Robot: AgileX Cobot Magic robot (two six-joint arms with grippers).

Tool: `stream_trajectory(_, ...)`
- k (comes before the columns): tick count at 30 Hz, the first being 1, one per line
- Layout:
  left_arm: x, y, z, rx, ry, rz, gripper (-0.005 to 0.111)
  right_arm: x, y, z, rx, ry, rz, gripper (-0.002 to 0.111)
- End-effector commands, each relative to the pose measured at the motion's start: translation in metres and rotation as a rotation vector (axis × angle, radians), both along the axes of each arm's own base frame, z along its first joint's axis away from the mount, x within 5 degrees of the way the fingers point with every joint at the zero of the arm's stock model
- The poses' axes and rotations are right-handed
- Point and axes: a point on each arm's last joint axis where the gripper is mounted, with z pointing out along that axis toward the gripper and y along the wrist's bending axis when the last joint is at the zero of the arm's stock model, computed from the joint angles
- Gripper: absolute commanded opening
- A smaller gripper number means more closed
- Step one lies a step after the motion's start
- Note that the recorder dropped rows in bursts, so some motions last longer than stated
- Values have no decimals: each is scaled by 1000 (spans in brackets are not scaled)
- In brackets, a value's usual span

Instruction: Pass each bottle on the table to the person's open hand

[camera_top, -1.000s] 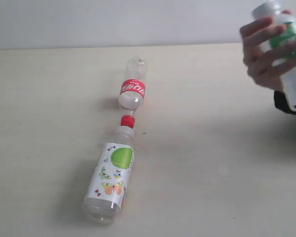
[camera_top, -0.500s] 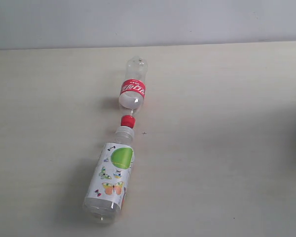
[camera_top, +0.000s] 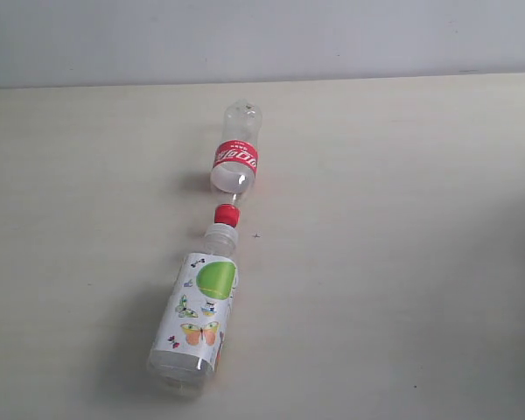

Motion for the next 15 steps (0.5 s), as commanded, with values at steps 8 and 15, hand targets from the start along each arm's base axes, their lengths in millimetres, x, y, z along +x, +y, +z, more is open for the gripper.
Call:
stream_trajectory(8,0,0,-1,4,0,3,0,-13,-6,-13,2,-113,31,0)
stream_trajectory(15,0,0,-1,4,0,3,0,-13,-6,-13,8,-108,40,0)
